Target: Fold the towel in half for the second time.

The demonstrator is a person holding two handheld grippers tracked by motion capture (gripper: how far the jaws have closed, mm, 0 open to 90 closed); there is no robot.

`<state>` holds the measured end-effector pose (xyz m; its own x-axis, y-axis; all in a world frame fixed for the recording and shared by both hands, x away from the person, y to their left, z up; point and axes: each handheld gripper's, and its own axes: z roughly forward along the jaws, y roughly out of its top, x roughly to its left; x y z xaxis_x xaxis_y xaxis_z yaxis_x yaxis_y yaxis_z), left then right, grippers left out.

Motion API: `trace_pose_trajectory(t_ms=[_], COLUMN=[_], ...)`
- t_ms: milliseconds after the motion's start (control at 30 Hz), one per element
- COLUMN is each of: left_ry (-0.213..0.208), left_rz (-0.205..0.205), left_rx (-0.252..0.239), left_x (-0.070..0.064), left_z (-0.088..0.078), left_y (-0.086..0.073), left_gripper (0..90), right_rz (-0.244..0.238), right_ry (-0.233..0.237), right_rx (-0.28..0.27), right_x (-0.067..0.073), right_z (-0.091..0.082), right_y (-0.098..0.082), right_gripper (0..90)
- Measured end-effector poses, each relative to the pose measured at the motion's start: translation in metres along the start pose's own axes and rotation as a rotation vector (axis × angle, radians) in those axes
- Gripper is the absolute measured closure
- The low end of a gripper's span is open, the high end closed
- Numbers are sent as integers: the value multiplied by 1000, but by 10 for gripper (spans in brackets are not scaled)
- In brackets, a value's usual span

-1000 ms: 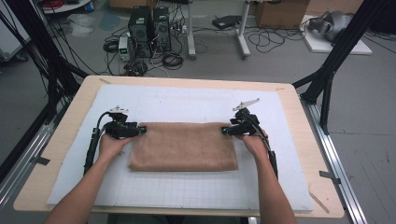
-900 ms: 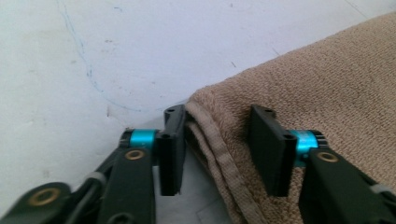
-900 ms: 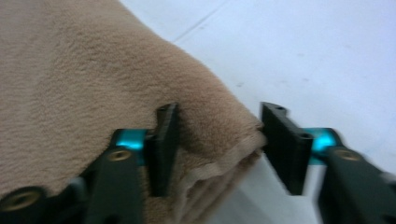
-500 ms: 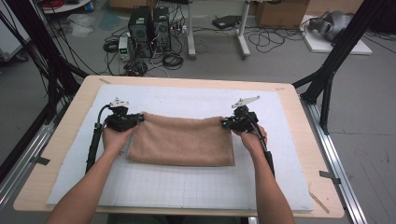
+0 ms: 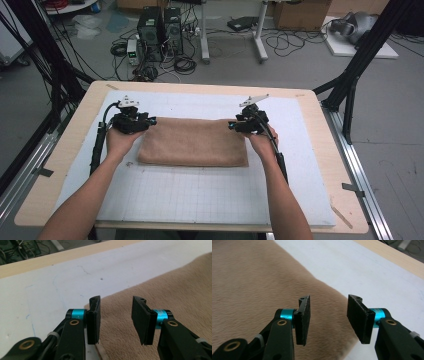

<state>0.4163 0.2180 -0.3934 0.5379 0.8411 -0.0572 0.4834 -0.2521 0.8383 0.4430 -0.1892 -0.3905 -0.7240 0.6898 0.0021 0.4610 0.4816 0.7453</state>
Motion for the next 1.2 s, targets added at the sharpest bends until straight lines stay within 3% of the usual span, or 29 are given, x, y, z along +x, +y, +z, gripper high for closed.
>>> trace_pose_trajectory(t_ms=[133, 333, 533, 600, 667, 1000, 1200], left_ry=[-49, -85, -113, -119, -130, -166, -161], left_rz=[32, 52, 44, 50, 57, 95, 118], left_rx=[19, 45, 12, 15, 24, 38, 36], left_x=[-11, -16, -18, -20, -21, -25, -26], left_z=[-3, -10, -21, -25, -29, -51, -65], left_y=[-12, -33, -33, -33, -33, -34, -35], left_gripper=[610, 579, 426, 378, 320, 219, 193], right_rz=[-15, 11, 45, 66, 57, 33, 25], right_ry=[53, 72, 81, 94, 90, 103, 99], right_rx=[12, 16, -41, -65, -85, -100, -110], right_x=[11, 16, 19, 20, 22, 28, 28], right_z=[1, -5, -20, -27, -34, -57, -69], right_y=[-5, -18, -26, -26, -26, -37, -48], right_gripper=[523, 457, 286, 244, 213, 150, 141])
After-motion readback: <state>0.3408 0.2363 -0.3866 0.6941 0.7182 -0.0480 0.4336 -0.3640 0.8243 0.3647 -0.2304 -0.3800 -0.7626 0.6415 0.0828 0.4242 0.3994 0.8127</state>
